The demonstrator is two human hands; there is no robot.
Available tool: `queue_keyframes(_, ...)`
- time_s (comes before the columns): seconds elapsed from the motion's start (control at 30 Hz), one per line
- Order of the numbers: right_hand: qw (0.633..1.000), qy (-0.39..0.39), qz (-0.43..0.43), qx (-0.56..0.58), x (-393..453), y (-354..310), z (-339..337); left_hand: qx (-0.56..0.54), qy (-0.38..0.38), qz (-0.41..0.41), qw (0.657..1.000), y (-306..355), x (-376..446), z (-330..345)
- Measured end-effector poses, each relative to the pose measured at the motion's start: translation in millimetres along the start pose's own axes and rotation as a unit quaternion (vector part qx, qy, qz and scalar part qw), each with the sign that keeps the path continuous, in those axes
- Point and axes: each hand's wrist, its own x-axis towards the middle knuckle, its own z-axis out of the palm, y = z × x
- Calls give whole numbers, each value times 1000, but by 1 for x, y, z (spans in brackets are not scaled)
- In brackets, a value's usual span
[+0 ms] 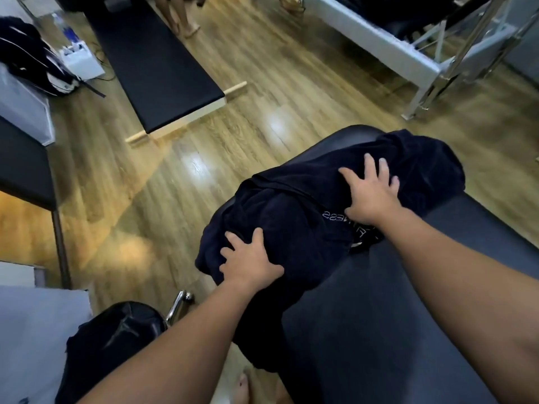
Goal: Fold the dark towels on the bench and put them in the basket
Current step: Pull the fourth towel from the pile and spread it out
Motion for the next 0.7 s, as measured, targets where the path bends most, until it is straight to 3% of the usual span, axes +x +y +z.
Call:
queue_keyframes(0.1,998,-56,10,-37,27,12,2,16,47,-2,999,2,13,11)
queue_keyframes(0.3,998,-33,18,-59,26,28,-6,31,127,86,988,0,23,16)
queue_keyframes(0.5,996,-32,74,-28,-42,59,19,30,112,206,972,-7,24,4)
queue_keyframes(0.7,980,-54,190,28,-138,79,45,50,76,311,946,2,13,14)
